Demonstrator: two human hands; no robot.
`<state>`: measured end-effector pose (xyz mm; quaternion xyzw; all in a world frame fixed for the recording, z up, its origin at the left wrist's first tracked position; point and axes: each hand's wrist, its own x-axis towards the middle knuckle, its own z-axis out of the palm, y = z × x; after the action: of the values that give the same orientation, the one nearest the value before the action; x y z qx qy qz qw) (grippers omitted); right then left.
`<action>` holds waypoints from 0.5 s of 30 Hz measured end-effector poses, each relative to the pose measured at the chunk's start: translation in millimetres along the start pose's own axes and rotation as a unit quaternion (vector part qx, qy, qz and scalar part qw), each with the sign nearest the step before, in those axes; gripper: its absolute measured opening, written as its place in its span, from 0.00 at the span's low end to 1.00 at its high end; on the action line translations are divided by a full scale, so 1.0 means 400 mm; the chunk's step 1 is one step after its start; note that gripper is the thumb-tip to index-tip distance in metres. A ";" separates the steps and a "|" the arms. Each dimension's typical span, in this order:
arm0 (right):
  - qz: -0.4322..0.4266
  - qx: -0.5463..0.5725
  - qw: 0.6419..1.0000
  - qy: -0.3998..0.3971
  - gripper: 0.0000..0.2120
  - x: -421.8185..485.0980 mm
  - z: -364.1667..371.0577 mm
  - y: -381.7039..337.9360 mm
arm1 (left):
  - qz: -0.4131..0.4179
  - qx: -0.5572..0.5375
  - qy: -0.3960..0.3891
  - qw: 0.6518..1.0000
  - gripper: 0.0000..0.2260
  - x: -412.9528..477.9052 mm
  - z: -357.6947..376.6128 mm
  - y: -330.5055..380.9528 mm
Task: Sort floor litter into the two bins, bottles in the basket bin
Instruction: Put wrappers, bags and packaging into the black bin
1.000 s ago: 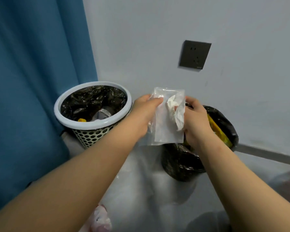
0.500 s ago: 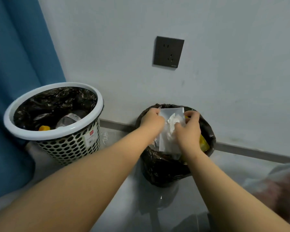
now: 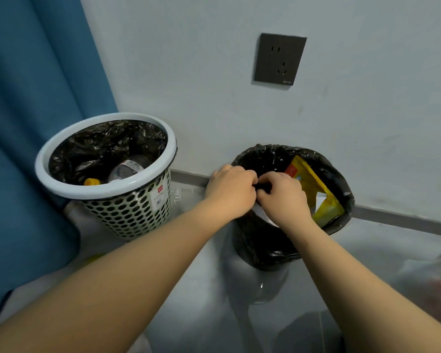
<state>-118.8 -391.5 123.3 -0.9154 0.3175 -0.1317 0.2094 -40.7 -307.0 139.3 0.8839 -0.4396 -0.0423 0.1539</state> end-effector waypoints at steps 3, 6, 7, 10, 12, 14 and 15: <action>-0.054 0.062 0.996 0.015 0.12 -0.035 0.008 -0.080 | -0.005 -0.011 0.038 0.999 0.11 -0.061 -0.034 -0.068; -0.090 0.100 0.991 0.005 0.12 -0.064 0.037 -0.147 | -0.050 -0.027 0.055 0.997 0.12 -0.139 -0.048 -0.163; -0.093 0.105 0.990 -0.004 0.12 -0.073 0.053 -0.165 | -0.071 -0.030 0.058 0.995 0.13 -0.168 -0.048 -0.197; -0.100 0.097 0.989 -0.058 0.13 -0.107 0.117 -0.206 | -0.133 -0.038 0.058 0.989 0.12 -0.257 -0.034 -0.287; -0.099 0.080 0.987 -0.098 0.14 -0.135 0.170 -0.228 | -0.160 -0.052 0.054 0.984 0.11 -0.320 -0.012 -0.334; -0.098 0.067 0.983 -0.139 0.14 -0.165 0.226 -0.247 | -0.176 -0.051 0.048 0.982 0.11 -0.380 0.017 -0.379; -0.099 0.064 0.980 -0.159 0.14 -0.178 0.254 -0.256 | -0.184 -0.044 0.040 0.981 0.11 -0.407 0.032 -0.402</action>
<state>-81.1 -242.8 74.2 -0.9363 0.1790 -0.0240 0.3011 -20.0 -90.4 67.6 0.9430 -0.2605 -0.0535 0.1999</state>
